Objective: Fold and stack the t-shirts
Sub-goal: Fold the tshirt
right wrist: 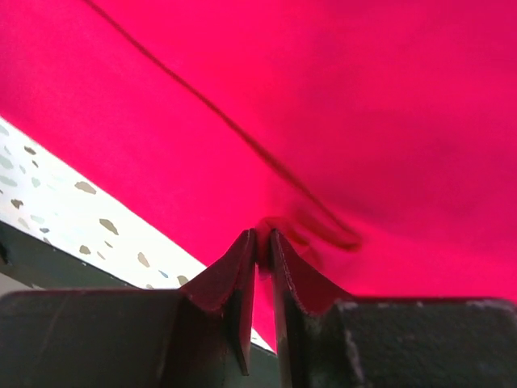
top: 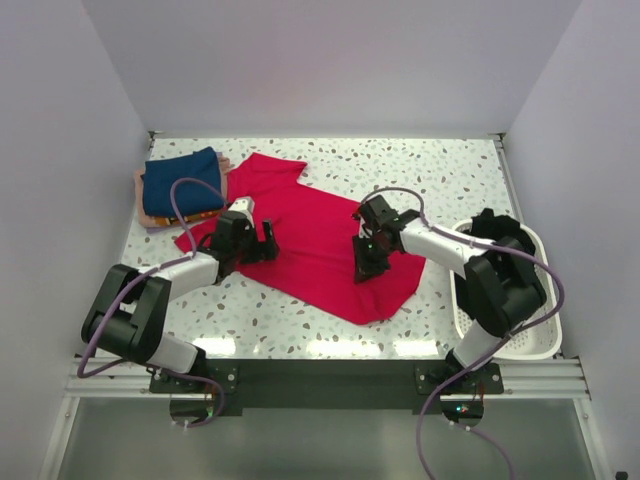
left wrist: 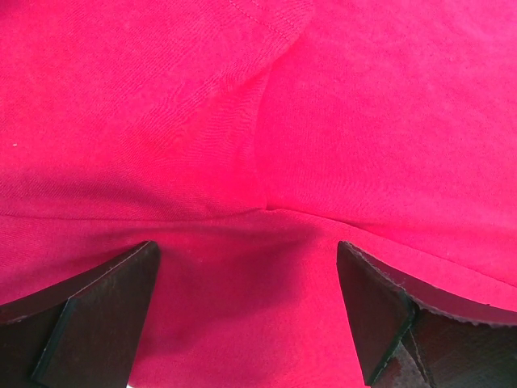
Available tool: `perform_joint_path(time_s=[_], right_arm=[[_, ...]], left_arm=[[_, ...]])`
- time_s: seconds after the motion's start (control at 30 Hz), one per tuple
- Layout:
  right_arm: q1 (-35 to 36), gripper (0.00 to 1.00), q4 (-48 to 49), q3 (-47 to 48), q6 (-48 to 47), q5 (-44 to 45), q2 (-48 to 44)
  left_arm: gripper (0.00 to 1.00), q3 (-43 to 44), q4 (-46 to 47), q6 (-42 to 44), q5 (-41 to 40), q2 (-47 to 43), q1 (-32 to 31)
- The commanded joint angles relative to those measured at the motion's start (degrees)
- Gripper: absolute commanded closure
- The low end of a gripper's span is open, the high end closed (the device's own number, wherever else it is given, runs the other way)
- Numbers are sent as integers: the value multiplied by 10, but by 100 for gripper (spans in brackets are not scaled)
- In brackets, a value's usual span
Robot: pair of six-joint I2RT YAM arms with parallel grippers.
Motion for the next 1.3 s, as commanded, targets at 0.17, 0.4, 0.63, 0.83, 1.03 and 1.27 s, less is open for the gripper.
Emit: perform_joint_path(time_s=[0.17,0.4,0.63,0.83,1.03,1.27], right_arm=[[33,50,-16,40,10,14,-28],[19,28,-79,-5,23,127,-152],[-80,32,-79,-89,27,134,-243],[-89,35,-59,-115,29,163,-209],[-90,39,-54,-129,28,138,-196],[-90,42,-9,-175,42,73,-197]], left_arm=[[3,-17,-25,4,-5,30,-2],[3,-22,-30,8,-19,25,-2],[3,-23,-25,8,-17,30,-2],[3,-24,-27,9,-14,28,-2],[3,-24,-26,9,-15,31,-2],[3,-24,-26,9,-16,31,-2]])
